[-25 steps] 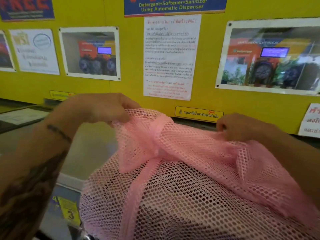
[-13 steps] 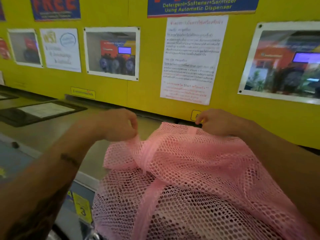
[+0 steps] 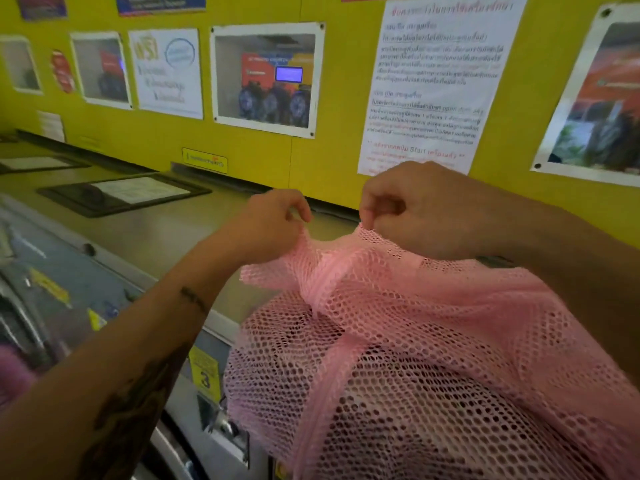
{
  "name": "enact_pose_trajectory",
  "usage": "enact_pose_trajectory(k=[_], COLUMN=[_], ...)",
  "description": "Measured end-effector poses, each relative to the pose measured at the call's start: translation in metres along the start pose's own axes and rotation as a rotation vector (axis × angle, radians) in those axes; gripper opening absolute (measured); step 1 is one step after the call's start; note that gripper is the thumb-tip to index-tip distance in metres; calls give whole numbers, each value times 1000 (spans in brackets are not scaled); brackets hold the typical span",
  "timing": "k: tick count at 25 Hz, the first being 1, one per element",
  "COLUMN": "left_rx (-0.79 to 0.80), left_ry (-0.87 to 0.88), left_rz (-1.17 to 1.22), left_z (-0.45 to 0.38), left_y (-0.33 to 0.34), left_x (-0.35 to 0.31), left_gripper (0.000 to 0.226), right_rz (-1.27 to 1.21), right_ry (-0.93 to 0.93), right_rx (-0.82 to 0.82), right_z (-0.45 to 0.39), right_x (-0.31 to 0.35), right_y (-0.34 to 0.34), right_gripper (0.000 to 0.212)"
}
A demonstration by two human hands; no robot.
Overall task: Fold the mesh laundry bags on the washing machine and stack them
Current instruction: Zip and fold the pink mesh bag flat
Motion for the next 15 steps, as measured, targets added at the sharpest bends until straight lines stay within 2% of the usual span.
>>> enact_pose_trajectory(k=[2, 4, 5, 7, 9, 11, 13, 15], left_rx=[-68, -67, -38, 69, 117, -40, -238, -217], left_ry=[-39, -58, -46, 8, 58, 119, 214, 305], left_rz=[40, 77, 95, 110, 21, -97, -88, 40], left_z=[2, 8, 11, 18, 24, 29, 41, 53], left_y=[-4, -3, -2, 3, 3, -7, -23, -30], left_x=[1, 0, 0, -1, 0, -4, -19, -40], left_gripper=[23, 22, 21, 18, 16, 15, 13, 6], right_rz=[-23, 137, 241, 294, 246, 184, 83, -116], right_ry=[-68, 33, 117, 229, 231, 191, 147, 175], right_rx=[236, 452, 503, 478, 390, 299, 226, 201], right_z=[24, 38, 41, 36, 30, 24, 21, 20], right_x=[29, 18, 6, -24, -45, -57, -62, -62], right_y=[19, 46, 57, 68, 70, 60, 46, 27], right_gripper=[14, 8, 13, 16, 19, 35, 31, 27])
Point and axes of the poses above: each hand's wrist, its own z-axis away from the middle knuckle, its own y-axis out of the palm, x = y × z, the point moved 5 cm from there along -z, towards the middle knuckle, and after that the axes turned 15 degrees about -z, right-handed, at the moved point
